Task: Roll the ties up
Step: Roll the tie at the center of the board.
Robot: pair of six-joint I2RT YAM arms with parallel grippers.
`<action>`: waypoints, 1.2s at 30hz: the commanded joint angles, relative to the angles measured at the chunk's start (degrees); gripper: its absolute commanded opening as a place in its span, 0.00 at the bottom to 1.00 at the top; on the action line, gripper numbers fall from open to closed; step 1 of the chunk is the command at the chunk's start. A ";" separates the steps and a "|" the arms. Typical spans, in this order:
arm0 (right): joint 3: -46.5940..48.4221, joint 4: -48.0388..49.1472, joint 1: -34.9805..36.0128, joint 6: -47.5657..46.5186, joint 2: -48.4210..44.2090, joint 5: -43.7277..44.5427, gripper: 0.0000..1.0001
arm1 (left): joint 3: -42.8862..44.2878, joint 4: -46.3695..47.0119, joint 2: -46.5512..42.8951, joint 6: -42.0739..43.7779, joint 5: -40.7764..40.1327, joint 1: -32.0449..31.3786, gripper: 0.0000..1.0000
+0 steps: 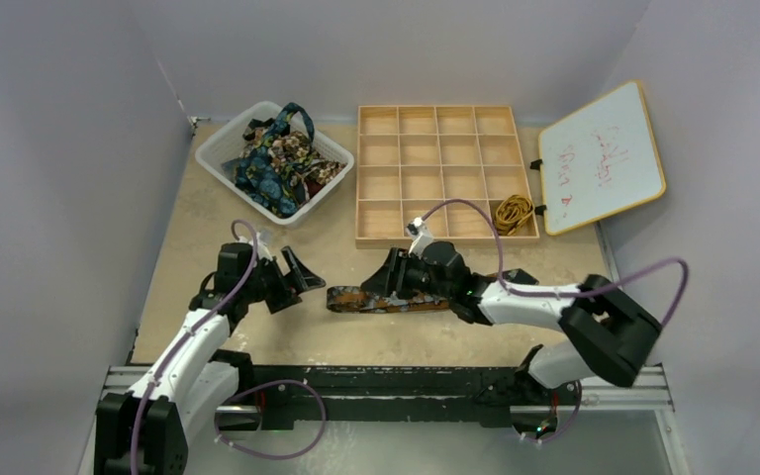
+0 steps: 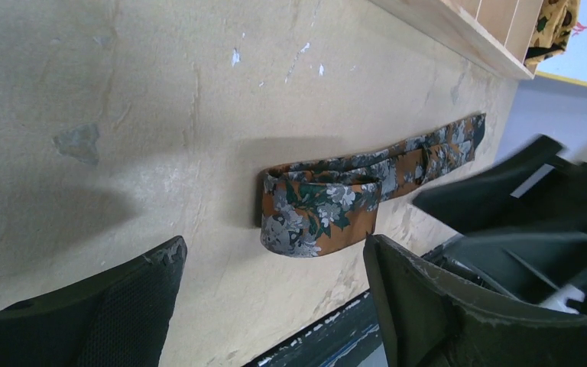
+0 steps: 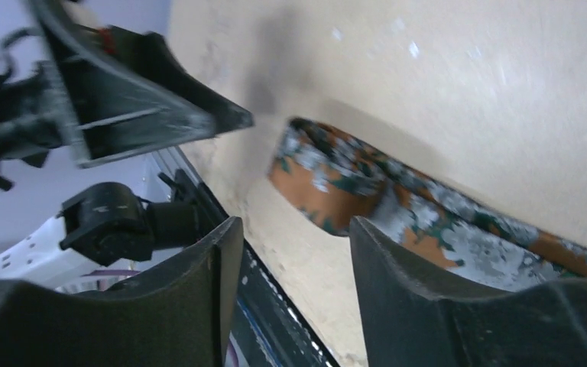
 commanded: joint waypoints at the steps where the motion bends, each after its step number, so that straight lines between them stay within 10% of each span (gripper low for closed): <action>1: 2.99 1.22 -0.80 6.30 6.74 -9.37 0.54 | -1.21 5.36 0.48 0.74 4.10 0.08 0.84; 36: 11.58 -9.64 -2.47 3.36 20.15 -8.88 0.25 | -5.11 15.37 10.47 3.29 13.54 0.00 0.69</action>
